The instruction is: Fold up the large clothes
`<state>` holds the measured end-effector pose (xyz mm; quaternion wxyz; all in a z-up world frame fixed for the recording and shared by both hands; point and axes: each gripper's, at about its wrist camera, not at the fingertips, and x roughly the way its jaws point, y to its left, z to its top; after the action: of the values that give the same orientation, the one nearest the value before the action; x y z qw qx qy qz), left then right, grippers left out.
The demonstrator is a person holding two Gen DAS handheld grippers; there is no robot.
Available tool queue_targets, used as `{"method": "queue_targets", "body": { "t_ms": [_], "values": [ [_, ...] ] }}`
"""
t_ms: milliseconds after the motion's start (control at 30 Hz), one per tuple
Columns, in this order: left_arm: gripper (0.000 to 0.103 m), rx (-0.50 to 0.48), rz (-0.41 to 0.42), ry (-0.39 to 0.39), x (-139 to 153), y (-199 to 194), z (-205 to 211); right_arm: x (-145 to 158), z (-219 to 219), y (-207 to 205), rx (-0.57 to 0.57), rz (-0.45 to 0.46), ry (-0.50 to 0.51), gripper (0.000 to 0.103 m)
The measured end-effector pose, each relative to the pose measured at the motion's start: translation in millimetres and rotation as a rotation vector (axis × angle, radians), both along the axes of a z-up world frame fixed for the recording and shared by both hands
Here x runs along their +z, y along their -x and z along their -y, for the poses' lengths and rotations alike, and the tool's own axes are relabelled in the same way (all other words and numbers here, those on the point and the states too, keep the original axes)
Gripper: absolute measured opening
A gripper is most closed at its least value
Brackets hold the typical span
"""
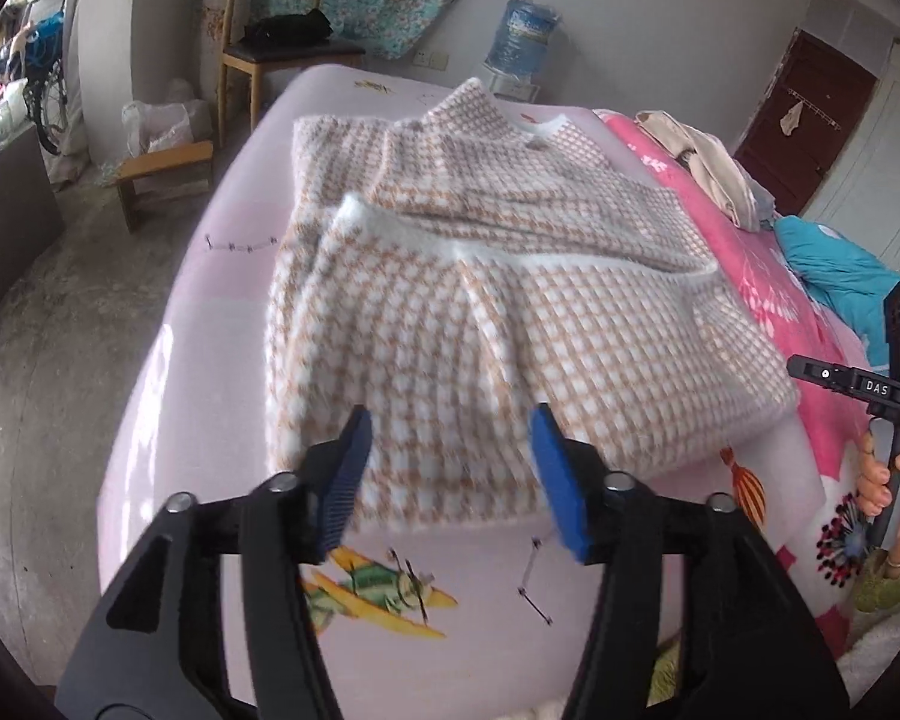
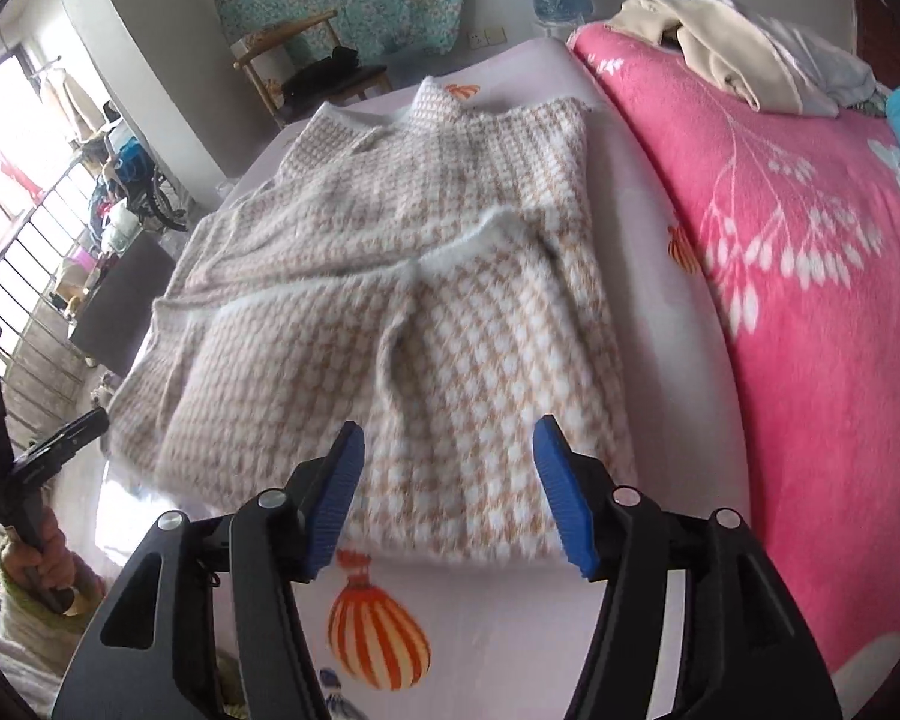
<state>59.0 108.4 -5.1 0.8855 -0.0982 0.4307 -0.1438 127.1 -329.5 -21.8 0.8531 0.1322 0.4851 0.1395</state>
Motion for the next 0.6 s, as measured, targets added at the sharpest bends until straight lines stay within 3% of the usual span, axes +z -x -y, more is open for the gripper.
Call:
{"method": "queue_targets", "body": {
  "t_ms": [100, 200, 333, 400, 467, 533, 600],
  "values": [
    [0.078, -0.038, -0.039, 0.065, -14.4, 22.1, 3.7, -20.9, 7.6, 21.6, -0.020, -0.094, -0.099, 0.061],
    [0.080, 0.029, -0.115, 0.138, -37.4, 22.7, -1.5, -41.9, 17.0, 26.0, -0.127, -0.146, -0.097, 0.061],
    [0.080, 0.175, -0.153, 0.384, -58.0, 7.4, -31.2, -40.7, 31.4, 17.6, -0.267, -0.060, -0.114, 0.061],
    [0.080, 0.236, -0.142, 0.445, -58.1, 0.7, -41.7, -43.2, 36.4, 9.6, -0.322, -0.040, -0.140, 0.061],
    [0.078, 0.282, -0.134, 0.469, -59.7, -5.4, -44.7, -45.3, 35.2, 5.1, -0.356, -0.006, -0.165, 0.061],
    [0.065, 0.327, -0.117, 0.441, -60.1, -9.1, -41.3, -45.9, 28.8, 1.7, -0.386, 0.035, -0.121, 0.059],
    [0.046, 0.361, -0.098, 0.349, -55.1, -13.9, -33.6, -44.3, 21.9, -3.5, -0.409, 0.068, -0.051, 0.039]
  ]
}}
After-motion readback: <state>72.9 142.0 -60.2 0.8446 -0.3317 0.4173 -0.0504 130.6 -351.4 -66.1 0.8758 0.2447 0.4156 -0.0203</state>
